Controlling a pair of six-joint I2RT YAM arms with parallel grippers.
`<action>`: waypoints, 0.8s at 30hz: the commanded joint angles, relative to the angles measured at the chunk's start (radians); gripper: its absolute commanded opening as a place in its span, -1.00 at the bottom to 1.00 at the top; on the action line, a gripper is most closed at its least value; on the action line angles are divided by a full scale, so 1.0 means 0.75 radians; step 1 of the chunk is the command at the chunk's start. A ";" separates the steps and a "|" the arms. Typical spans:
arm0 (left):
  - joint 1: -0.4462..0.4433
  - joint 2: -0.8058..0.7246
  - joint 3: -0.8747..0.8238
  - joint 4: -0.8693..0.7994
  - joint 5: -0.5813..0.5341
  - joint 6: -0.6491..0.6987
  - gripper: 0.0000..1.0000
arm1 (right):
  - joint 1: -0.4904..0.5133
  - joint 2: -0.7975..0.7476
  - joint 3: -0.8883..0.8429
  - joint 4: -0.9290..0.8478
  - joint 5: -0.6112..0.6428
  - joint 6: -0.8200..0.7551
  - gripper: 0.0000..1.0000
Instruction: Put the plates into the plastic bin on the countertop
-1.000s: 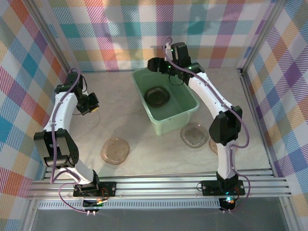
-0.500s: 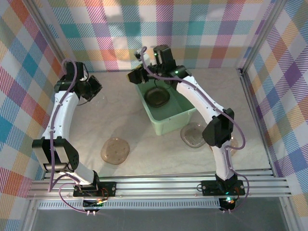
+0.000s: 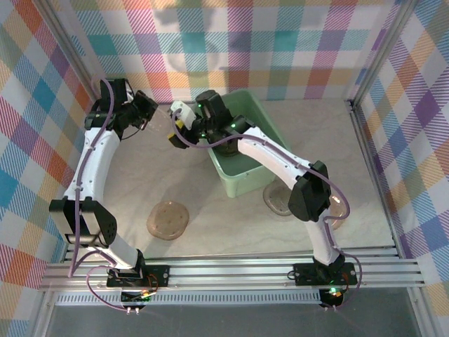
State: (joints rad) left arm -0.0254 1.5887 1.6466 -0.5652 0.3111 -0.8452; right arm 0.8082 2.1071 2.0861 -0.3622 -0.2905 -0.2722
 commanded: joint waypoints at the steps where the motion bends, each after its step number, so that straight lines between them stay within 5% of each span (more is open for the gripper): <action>1: -0.016 -0.001 0.044 0.065 0.060 -0.061 -1.00 | 0.013 -0.018 -0.034 0.183 0.173 -0.017 -0.04; 7: -0.023 0.002 0.016 0.116 0.100 -0.131 -1.00 | 0.025 0.008 -0.052 0.297 0.388 0.057 -0.14; 24: -0.030 0.033 0.028 0.168 0.156 -0.200 -1.00 | 0.025 0.141 0.040 0.392 0.434 0.063 -0.38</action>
State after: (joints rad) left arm -0.0334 1.6093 1.6466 -0.4808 0.3889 -0.9695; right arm 0.8200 2.1941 2.0666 -0.1116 0.0242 -0.2417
